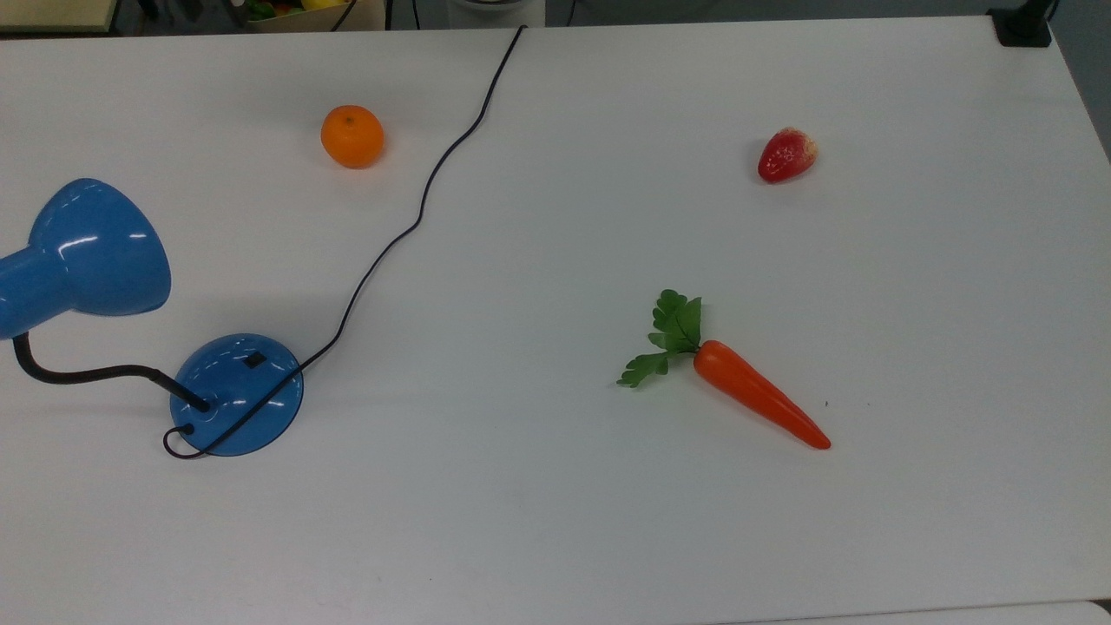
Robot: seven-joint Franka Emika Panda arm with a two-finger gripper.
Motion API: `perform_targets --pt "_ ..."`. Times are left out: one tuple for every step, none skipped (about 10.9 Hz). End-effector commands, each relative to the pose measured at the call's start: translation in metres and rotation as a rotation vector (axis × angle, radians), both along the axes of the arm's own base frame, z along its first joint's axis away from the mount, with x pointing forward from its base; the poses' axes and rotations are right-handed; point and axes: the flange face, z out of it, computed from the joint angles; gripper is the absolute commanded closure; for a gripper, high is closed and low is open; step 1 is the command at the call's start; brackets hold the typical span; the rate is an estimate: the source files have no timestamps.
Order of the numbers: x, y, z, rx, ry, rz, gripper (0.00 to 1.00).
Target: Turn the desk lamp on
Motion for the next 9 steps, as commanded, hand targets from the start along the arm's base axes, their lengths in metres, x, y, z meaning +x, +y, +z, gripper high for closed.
perform_targets --pt "0.005 -0.002 0.003 0.025 -0.076 -0.011 0.96" --pt "0.009 -0.004 0.003 0.015 -0.103 -0.026 0.98" --pt "0.013 -0.005 0.001 0.016 -0.127 -0.037 1.00" --pt "0.018 -0.007 -0.005 0.020 -0.144 -0.048 1.00" --pt "0.022 -0.012 -0.007 0.014 -0.167 -0.061 1.00" --pt "0.031 -0.015 -0.016 0.015 -0.184 -0.075 1.00" --pt "0.041 -0.016 -0.022 0.019 -0.218 -0.137 1.00" --pt "0.055 -0.014 -0.033 0.009 -0.251 -0.203 1.00" --pt "0.070 -0.009 -0.048 0.004 -0.276 -0.254 1.00"
